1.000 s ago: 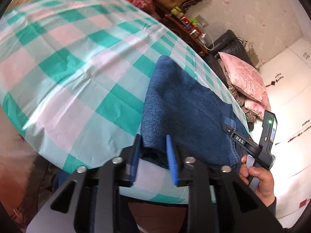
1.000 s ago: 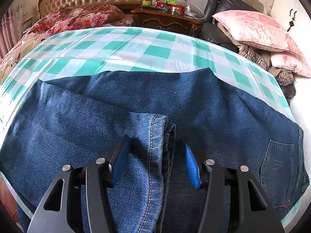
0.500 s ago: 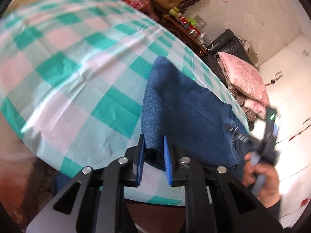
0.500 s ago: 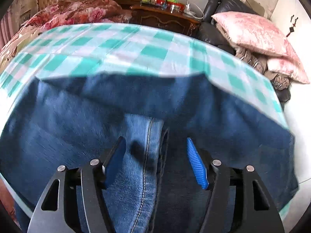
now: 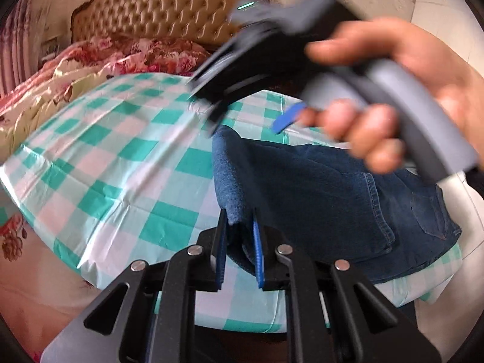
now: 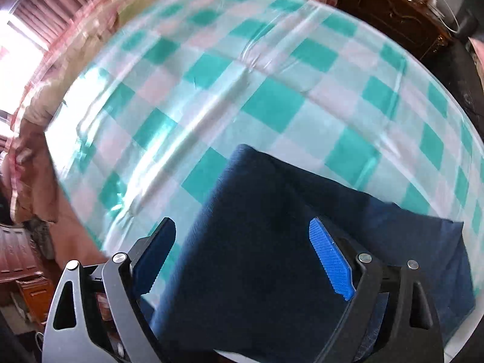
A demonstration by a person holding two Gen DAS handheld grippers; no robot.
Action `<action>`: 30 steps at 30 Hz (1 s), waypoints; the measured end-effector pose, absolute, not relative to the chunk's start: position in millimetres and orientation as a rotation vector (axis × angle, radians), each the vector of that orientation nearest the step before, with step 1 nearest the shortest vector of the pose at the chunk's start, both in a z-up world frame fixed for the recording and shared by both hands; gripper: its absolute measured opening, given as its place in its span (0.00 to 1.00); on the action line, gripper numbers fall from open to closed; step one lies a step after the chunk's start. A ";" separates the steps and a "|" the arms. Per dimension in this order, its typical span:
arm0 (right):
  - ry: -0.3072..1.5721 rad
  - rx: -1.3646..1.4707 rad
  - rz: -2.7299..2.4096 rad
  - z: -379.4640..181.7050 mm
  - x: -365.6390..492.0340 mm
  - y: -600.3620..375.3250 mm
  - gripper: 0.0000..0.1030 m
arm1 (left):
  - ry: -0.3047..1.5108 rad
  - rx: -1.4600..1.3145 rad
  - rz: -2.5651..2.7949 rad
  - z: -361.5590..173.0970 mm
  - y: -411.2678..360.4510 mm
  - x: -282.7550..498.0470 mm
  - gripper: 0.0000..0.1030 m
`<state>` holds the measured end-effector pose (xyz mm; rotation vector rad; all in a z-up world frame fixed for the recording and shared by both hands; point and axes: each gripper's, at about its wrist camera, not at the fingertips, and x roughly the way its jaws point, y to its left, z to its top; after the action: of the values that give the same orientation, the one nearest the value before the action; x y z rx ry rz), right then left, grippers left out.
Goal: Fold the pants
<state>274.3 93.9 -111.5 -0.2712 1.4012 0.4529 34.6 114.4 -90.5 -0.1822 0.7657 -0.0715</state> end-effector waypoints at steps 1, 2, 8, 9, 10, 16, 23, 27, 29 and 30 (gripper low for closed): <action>1.409 -0.311 0.450 -118.1 273.8 102.8 0.84 | 0.763 -0.182 -0.075 -89.8 113.5 35.7 0.14; 1.410 -0.354 0.431 -126.5 274.2 110.2 0.79 | 0.758 -0.180 -0.078 -88.8 113.2 35.5 0.14; 1.407 -0.331 0.403 -138.1 276.0 100.7 0.19 | 0.749 -0.269 -0.083 -90.4 121.3 31.9 0.26; 1.402 -0.304 0.404 -134.2 275.7 92.4 0.18 | 0.756 -0.307 -0.072 -93.6 124.9 31.4 0.37; 1.399 -0.290 0.408 -131.6 275.2 88.3 0.17 | 0.765 -0.330 -0.074 -96.2 125.6 31.3 0.52; 1.391 -0.159 0.463 -100.2 272.1 55.1 0.16 | 0.800 -0.316 -0.058 -104.7 97.4 48.1 0.30; 1.250 0.081 0.555 -0.7 267.2 -61.9 0.15 | 0.559 0.003 -0.092 -24.8 0.2 31.2 0.11; 1.144 0.211 0.529 46.3 254.5 -175.5 0.15 | 0.411 0.198 -0.199 8.7 -102.7 16.9 0.11; 1.105 0.250 0.485 52.2 242.0 -244.7 0.15 | 0.377 0.268 -0.280 8.4 -159.3 10.8 0.11; 1.095 0.261 0.462 48.8 237.2 -271.3 0.15 | 0.370 0.297 -0.315 3.7 -184.0 8.1 0.11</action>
<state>237.2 -271.3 48.8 0.2614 1.0949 0.4618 8.1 -184.0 3.7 0.2971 0.3695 -0.3146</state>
